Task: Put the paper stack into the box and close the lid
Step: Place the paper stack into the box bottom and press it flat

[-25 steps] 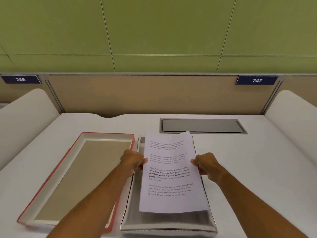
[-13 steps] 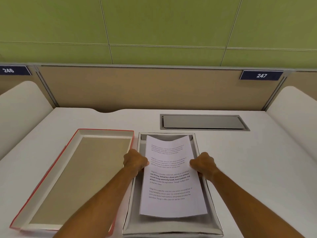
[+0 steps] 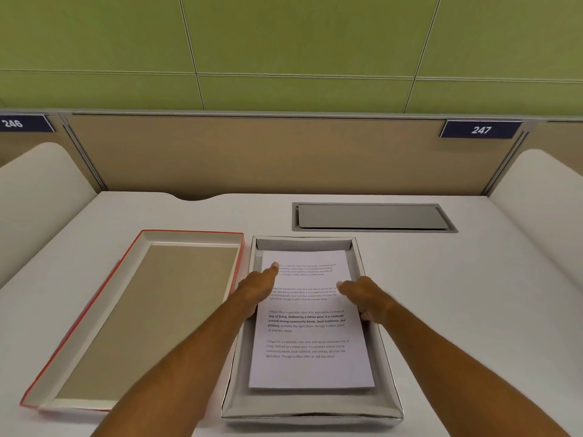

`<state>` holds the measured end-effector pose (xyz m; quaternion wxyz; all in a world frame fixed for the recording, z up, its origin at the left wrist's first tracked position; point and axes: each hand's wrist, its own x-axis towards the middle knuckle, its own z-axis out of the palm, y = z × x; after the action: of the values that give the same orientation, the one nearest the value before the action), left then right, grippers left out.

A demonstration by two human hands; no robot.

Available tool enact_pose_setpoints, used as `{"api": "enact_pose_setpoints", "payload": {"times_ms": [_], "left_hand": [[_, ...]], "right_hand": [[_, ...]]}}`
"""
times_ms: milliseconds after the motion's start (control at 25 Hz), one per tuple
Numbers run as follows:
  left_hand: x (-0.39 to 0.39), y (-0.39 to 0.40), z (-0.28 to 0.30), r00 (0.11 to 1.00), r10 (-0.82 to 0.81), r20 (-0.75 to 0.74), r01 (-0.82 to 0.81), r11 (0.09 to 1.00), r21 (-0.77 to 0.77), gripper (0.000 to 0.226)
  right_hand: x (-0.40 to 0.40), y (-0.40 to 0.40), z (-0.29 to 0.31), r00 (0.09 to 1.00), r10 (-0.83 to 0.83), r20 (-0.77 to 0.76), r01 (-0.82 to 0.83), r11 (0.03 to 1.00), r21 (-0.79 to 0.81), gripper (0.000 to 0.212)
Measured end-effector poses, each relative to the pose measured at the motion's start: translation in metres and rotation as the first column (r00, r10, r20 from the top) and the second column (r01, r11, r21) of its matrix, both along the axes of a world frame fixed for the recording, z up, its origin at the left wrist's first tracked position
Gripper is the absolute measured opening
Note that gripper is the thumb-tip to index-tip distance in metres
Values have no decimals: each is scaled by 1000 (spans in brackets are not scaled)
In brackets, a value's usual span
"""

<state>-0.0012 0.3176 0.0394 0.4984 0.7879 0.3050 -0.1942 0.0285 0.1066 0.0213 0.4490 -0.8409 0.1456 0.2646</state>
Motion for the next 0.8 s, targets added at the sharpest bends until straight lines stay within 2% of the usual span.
{"api": "enact_pose_setpoints", "payload": {"times_ms": [120,240,400,520,800], "left_hand": [[-8,0,1,999,48,-5,-49,991,-123,71],[-22,0,2,996,88,-26,-92,966,-243,76],[-48,-2,3,991,108,-84,-129,947,-294,85],[-62,-2,5,984,141,-110,-166,947,-275,89],[-66,1,-1,992,63,-113,-94,950,-299,97]], "right_hand": [[-9,-10,9,990,-21,-143,49,980,193,56],[-25,-15,10,978,30,-204,22,970,243,64],[-47,-24,6,966,55,-252,5,973,231,73],[-53,-31,4,959,33,-282,22,981,190,64],[-57,-26,11,965,29,-261,15,986,165,67]]}}
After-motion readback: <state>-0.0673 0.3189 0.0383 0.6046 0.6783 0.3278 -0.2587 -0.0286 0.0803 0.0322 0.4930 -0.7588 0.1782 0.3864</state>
